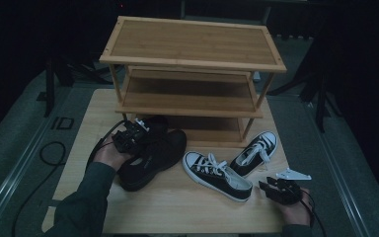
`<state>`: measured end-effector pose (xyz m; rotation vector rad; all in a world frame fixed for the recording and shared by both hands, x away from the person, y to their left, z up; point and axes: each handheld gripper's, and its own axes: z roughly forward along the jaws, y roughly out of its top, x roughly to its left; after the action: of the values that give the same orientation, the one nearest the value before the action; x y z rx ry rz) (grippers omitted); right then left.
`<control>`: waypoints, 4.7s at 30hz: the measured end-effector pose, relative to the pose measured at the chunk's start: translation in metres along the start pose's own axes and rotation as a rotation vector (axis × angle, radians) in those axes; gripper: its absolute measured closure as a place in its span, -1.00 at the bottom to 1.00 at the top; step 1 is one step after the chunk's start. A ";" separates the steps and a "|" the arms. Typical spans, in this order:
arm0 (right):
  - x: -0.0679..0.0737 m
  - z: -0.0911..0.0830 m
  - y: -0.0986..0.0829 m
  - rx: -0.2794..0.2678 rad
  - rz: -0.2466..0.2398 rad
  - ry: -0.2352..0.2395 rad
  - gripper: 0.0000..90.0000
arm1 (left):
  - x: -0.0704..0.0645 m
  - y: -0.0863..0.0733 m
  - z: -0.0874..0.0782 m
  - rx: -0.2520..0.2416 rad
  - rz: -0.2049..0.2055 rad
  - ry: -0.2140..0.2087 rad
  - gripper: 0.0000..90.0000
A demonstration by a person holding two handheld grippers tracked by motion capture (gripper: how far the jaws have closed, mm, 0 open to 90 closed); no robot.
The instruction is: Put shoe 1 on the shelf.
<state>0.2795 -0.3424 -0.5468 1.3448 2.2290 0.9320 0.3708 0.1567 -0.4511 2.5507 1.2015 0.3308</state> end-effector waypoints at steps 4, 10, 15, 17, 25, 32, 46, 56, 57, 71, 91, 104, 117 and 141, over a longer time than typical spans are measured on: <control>-0.001 0.000 0.000 -0.003 0.002 0.000 0.27 | -0.001 0.006 0.004 -0.003 -0.006 -0.002 0.91; -0.002 0.000 -0.001 -0.001 0.002 0.000 0.27 | -0.002 0.014 0.008 -0.015 -0.010 0.011 0.91; -0.001 0.001 -0.002 0.005 -0.002 -0.001 0.28 | -0.002 0.023 0.015 -0.010 -0.013 0.017 0.90; -0.001 0.001 -0.002 0.007 -0.004 -0.001 0.28 | -0.002 0.026 0.016 -0.010 -0.014 0.017 0.90; 0.000 0.002 -0.002 0.019 -0.014 -0.004 0.28 | -0.002 0.036 0.020 -0.015 -0.007 0.030 0.90; 0.000 0.002 -0.002 0.018 -0.013 -0.004 0.28 | -0.007 0.041 0.022 -0.025 0.003 0.049 0.90; 0.001 0.003 -0.002 0.018 -0.015 -0.001 0.28 | -0.011 0.039 0.027 0.001 0.013 0.052 0.50; 0.000 0.002 -0.003 0.014 -0.013 0.004 0.27 | -0.008 0.034 0.021 -0.038 -0.024 0.022 0.20; 0.000 0.002 -0.003 0.013 -0.013 0.006 0.27 | -0.008 0.032 0.016 -0.050 -0.025 0.017 0.18; 0.000 0.002 -0.004 0.011 -0.014 0.008 0.26 | -0.012 0.008 -0.025 -0.141 0.001 0.016 0.18; 0.000 0.001 -0.004 0.010 -0.010 0.006 0.26 | -0.030 -0.047 -0.058 -0.191 0.051 -0.017 1.00; 0.000 0.001 -0.005 0.010 -0.011 0.006 0.26 | -0.029 -0.074 -0.030 -0.149 0.061 -0.018 0.99; -0.001 0.001 -0.005 0.007 -0.008 0.011 0.26 | -0.027 -0.092 0.005 -0.091 0.033 -0.043 0.98; 0.000 0.002 -0.005 0.006 -0.009 0.008 0.26 | -0.046 -0.090 0.037 -0.044 0.057 -0.078 0.98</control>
<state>0.2775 -0.3435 -0.5512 1.3343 2.2442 0.9298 0.2904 0.1687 -0.5216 2.5391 1.0833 0.2649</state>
